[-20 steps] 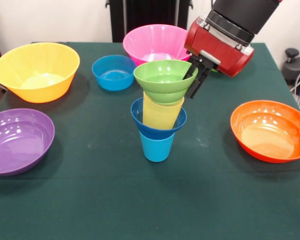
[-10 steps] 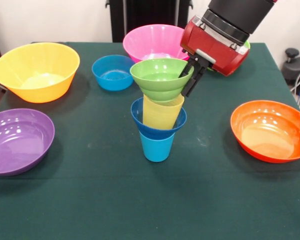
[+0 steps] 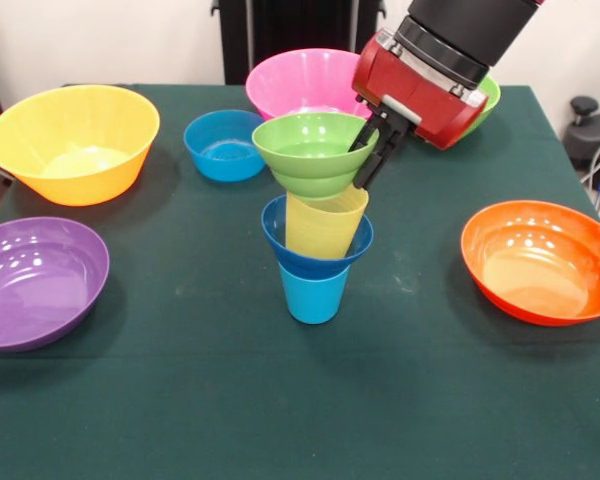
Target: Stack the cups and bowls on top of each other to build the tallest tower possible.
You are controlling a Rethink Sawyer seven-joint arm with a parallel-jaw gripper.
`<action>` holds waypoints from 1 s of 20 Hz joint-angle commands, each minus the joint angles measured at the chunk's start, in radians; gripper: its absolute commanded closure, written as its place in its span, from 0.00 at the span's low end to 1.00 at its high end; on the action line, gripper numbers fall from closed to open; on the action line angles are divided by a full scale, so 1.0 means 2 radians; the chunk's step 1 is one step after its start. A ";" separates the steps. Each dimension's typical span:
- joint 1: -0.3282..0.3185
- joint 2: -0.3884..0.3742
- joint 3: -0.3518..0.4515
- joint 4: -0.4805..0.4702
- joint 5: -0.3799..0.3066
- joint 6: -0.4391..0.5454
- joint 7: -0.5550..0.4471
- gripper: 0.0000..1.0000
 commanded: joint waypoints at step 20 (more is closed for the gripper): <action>0.018 0.032 0.024 0.036 0.036 -0.033 0.119 1.00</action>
